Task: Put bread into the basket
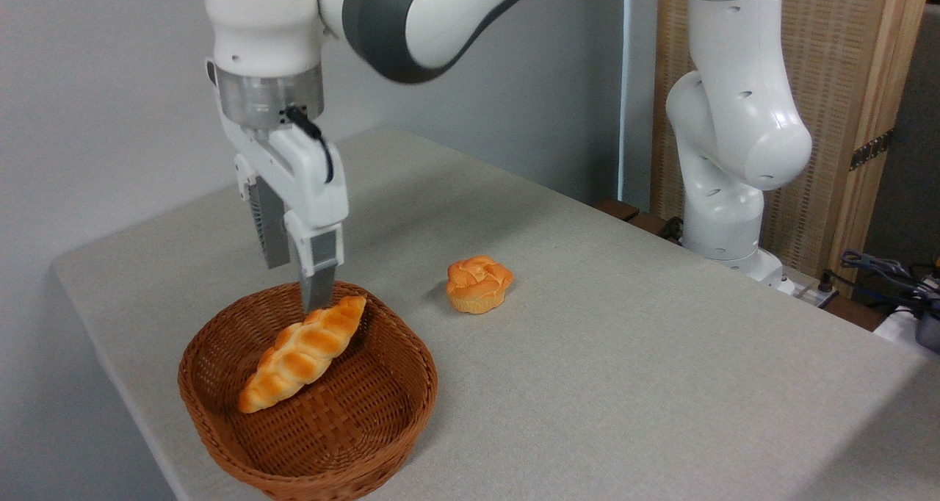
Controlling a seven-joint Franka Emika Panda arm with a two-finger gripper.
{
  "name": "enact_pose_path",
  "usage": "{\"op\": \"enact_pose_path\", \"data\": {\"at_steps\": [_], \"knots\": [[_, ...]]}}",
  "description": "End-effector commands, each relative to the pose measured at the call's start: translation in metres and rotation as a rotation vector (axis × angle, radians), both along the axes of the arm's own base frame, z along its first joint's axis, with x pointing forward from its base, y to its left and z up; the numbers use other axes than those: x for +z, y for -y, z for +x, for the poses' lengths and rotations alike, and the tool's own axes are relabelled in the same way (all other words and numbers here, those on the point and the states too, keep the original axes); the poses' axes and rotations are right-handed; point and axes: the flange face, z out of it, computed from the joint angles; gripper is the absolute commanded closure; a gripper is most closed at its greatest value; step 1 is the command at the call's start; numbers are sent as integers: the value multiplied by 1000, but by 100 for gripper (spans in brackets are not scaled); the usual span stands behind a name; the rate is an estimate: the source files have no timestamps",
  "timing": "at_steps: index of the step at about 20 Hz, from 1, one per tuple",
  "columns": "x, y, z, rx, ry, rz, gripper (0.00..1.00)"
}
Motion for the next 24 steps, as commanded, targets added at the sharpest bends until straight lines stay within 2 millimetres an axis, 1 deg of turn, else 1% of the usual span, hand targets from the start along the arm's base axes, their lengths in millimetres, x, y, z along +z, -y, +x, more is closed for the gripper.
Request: {"op": "enact_pose_path", "data": {"at_steps": [1, 2, 4, 6, 8, 11, 14, 16, 18, 24], "knots": [[29, -28, -3, 54, -66, 44, 0], [34, -35, -6, 53, -81, 89, 0], [35, -40, -12, 50, -116, 123, 0], [37, -44, -20, 51, -158, 139, 0], [43, -45, -25, 83, -178, 146, 0], [45, -48, -26, 130, -181, 165, 0], [59, -71, -34, 151, -161, 143, 0], [63, -73, -37, 153, -154, 138, 0], [73, -76, -40, 157, -130, 129, 0], [72, -72, -39, 154, -131, 130, 0]]}}
